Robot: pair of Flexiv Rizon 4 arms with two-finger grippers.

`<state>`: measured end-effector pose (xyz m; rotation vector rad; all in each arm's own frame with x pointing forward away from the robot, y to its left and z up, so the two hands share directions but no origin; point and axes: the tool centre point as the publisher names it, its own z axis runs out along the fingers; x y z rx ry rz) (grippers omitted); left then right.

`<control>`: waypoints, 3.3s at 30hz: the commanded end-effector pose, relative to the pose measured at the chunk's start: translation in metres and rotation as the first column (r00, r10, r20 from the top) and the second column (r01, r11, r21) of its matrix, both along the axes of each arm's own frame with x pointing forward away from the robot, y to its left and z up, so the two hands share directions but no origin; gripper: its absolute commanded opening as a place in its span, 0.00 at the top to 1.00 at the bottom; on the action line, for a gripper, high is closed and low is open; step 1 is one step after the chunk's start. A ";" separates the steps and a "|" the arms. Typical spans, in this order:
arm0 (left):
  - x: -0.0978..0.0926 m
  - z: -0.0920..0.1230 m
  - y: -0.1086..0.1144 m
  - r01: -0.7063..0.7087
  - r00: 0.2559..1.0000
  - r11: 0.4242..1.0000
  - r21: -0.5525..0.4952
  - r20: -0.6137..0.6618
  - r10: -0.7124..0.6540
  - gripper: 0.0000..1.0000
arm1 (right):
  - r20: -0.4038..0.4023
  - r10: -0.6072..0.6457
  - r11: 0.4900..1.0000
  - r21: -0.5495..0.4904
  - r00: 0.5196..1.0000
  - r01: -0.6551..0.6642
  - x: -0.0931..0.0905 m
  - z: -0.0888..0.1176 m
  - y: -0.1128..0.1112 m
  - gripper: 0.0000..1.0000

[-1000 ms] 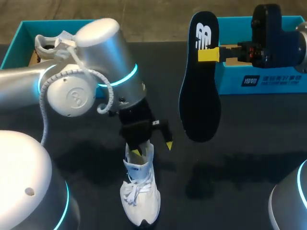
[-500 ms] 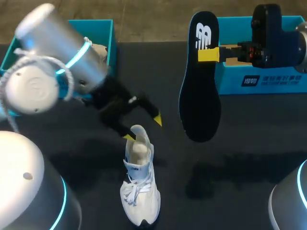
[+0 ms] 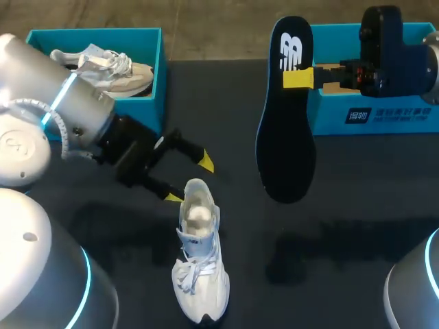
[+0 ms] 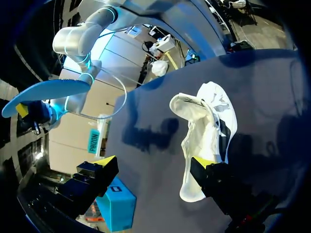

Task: Take the shoe out of the shoebox, open the shoe tongue, remove and reinsert the insole, then place the shoe into the shoebox

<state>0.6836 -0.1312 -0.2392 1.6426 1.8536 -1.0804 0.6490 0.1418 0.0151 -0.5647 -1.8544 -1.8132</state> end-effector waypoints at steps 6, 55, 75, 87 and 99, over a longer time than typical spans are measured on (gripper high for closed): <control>0.019 0.016 0.002 -0.038 0.984 0.979 -0.198 0.165 0.072 0.00 | -0.001 0.000 1.000 -0.001 1.000 0.000 0.000 -0.001 0.001 1.00; 0.060 0.066 0.009 0.195 0.933 0.855 -0.481 0.359 -0.011 0.00 | -0.428 0.030 0.999 -0.004 0.903 -0.036 0.098 -0.044 0.012 1.00; 0.060 0.066 0.009 0.195 0.933 0.855 -0.481 0.359 -0.011 0.00 | -0.520 0.052 0.998 0.006 0.853 -0.057 0.108 -0.055 0.011 1.00; 0.060 0.066 0.009 0.195 0.933 0.855 -0.481 0.359 -0.011 0.00 | -0.670 0.022 0.999 -0.016 0.742 -0.043 0.121 -0.089 0.011 1.00; 0.060 0.066 0.009 0.195 0.933 0.855 -0.481 0.359 -0.011 0.00 | -0.735 -0.036 0.999 -0.049 0.677 0.000 0.129 -0.100 0.011 1.00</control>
